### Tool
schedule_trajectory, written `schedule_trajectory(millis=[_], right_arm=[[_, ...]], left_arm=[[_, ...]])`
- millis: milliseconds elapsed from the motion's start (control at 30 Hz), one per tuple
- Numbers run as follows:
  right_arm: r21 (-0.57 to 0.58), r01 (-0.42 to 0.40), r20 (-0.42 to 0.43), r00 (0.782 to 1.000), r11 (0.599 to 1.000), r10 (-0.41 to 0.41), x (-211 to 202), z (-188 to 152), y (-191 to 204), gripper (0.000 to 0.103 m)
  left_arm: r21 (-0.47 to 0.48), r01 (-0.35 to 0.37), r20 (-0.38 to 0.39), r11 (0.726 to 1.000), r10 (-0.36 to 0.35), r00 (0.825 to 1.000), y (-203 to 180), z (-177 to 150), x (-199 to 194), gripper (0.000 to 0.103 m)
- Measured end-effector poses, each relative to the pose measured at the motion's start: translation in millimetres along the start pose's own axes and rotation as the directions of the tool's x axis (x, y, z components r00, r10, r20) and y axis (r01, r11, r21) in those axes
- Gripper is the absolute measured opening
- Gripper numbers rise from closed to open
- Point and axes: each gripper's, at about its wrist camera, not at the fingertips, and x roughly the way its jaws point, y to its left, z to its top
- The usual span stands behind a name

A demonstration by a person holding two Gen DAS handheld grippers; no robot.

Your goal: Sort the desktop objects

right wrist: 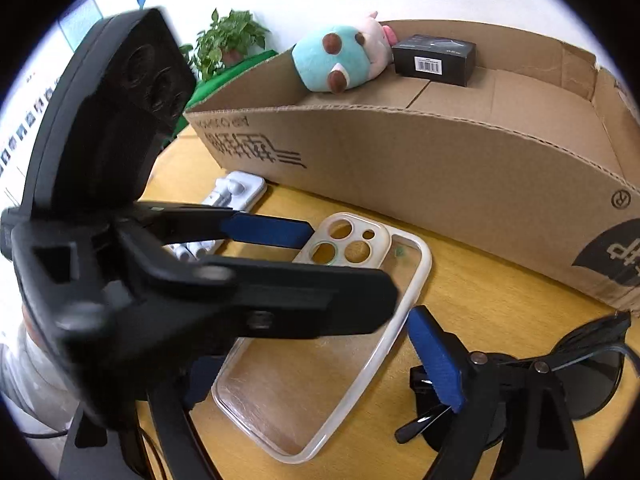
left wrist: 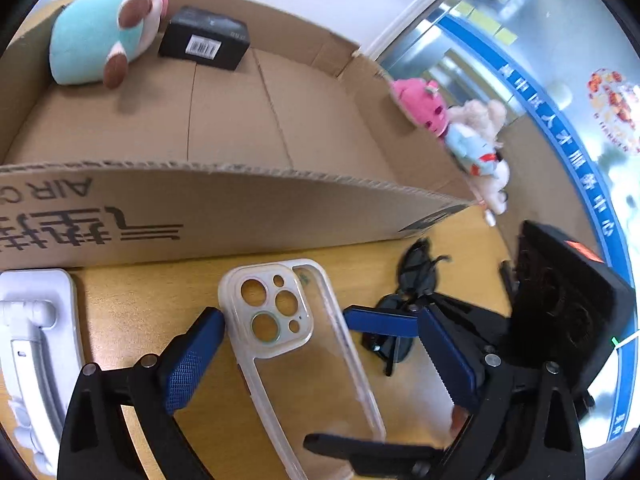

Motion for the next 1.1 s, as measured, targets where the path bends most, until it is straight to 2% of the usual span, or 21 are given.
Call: schedule_trajectory(millis=[100,200,300,367,500,667,800,933,1000,1100], right_arm=[[0.033,-0.061,0.079,0.995,0.998,0.058,-18.2,1.2,1.1,0.087],[-0.012,-0.086,0.159,0.984,0.996,0.087,-39.6,0.8,15.0,0.087],[-0.051,-0.106,0.206,0.972,0.993,0.114,-56.7,-0.2,25.6,0.087],[-0.088,-0.118,0.228,0.964,0.989,0.135,-66.8,-4.2,34.8,0.087],[-0.129,-0.134,0.236,0.958,0.983,0.162,-74.8,-12.3,45.7,0.087],[-0.158,-0.17,0.248,0.947,0.973,0.205,-82.9,-20.0,56.5,0.087],[-0.164,-0.176,0.258,0.942,0.971,0.214,-84.8,-19.3,62.4,0.087],[-0.205,-0.192,0.275,0.93,0.96,0.245,-91.8,-14.2,71.2,0.087],[-0.241,-0.158,0.27,0.937,0.958,0.222,-93.0,-13.7,78.4,0.087],[-0.231,-0.135,0.263,0.945,0.964,0.196,-90.7,-16.5,74.4,0.087]], left_arm=[[0.016,0.016,0.051,1.0,-0.017,0.999,-9.0,-1.0,-19.5,0.097],[0.041,0.03,0.113,0.999,-0.035,0.993,-22.4,-2.5,-43.1,0.097],[0.092,0.059,0.185,0.994,-0.075,0.98,-37.3,-5.9,-72.7,0.097],[0.127,0.077,0.205,0.989,-0.102,0.973,-46.5,-9.2,-86.5,0.097],[0.165,0.088,0.202,0.982,-0.121,0.972,-53.5,-24.5,-103.7,0.097],[0.151,0.123,0.199,0.981,-0.152,0.968,-48.8,-41.3,-116.1,0.097],[0.132,0.133,0.217,0.982,-0.159,0.963,-46.3,-44.3,-117.9,0.097],[0.171,0.178,0.223,0.969,-0.214,0.951,-53.7,-38.7,-118.5,0.097],[0.204,0.161,0.226,0.966,-0.207,0.952,-61.6,-37.0,-120.2,0.097],[0.193,0.153,0.216,0.969,-0.194,0.957,-56.5,-36.9,-118.8,0.097]])
